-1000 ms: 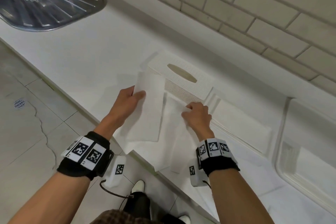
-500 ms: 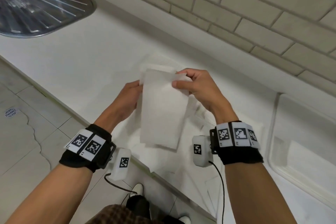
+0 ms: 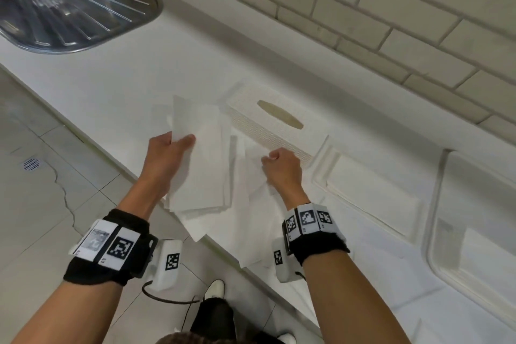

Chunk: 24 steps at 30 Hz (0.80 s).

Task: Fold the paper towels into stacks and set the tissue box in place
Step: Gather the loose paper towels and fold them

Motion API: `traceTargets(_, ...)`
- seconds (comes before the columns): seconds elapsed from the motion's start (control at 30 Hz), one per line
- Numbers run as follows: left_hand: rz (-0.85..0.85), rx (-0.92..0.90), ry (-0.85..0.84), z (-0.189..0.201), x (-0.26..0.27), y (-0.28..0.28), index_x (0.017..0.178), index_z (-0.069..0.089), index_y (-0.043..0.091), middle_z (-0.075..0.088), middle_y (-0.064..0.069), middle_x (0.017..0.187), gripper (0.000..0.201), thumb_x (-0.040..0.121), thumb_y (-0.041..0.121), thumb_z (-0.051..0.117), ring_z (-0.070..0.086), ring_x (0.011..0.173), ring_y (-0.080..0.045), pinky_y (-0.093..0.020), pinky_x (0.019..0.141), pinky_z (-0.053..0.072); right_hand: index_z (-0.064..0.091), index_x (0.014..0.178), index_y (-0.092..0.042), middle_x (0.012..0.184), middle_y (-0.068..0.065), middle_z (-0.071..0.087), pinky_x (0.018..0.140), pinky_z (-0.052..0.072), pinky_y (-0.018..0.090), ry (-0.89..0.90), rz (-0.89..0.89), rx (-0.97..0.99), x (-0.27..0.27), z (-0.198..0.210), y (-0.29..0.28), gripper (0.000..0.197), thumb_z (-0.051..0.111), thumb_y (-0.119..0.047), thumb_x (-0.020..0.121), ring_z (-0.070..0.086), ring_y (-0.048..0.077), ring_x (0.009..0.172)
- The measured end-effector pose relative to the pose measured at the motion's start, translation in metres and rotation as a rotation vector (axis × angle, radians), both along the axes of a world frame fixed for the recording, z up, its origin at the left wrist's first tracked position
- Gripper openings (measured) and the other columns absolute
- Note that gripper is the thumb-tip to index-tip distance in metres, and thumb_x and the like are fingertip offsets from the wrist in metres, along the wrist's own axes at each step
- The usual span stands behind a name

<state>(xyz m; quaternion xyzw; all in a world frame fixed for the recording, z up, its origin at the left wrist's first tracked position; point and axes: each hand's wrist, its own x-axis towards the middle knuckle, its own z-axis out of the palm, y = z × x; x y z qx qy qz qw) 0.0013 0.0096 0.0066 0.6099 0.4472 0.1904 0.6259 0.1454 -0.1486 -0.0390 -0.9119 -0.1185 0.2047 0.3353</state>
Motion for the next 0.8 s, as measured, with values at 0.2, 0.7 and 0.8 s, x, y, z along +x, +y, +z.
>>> traceTargets(0.2, -0.01, -0.045, 0.03, -0.006, -0.003, 0.002, 0.099, 0.066, 0.007, 0.066, -0.002, 0.076, 0.016, 0.09, 0.02, 0.062, 0.059, 0.061, -0.018, -0.026, 0.054, 0.042, 0.048, 0.127, -0.011, 0.128, 0.009, 0.045, 0.097, 0.043, 0.044, -0.125, 0.147, -0.311, -0.032, -0.029, 0.013, 0.076, 0.068, -0.062, 0.073, 0.042, 0.03, 0.119)
traceTargets(0.7, -0.032, -0.026, 0.02, -0.01, 0.002, -0.009, 0.105, 0.064, 0.012, 0.066, 0.001, 0.082, 0.016, 0.091, 0.015, 0.058, 0.06, 0.069, -0.018, -0.029, 0.058, 0.045, 0.063, 0.095, -0.018, 0.092, 0.0, 0.067, 0.072, 0.058, 0.034, 0.091, -0.093, 0.344, 0.002, 0.021, -0.006, 0.02, 0.07, -0.006, 0.08, 0.068, 0.023, 0.085)
traceTargets(0.8, 0.011, -0.014, -0.015, -0.01, 0.005, -0.01, 0.109, 0.063, 0.015, 0.066, 0.004, 0.086, 0.018, 0.092, 0.014, 0.055, 0.061, 0.074, -0.017, -0.028, 0.061, 0.046, 0.071, 0.097, -0.017, 0.09, 0.001, 0.073, 0.072, 0.057, 0.027, 0.098, -0.092, 0.525, 0.014, 0.062, -0.025, 0.024, 0.071, -0.001, 0.079, 0.07, 0.021, 0.081)
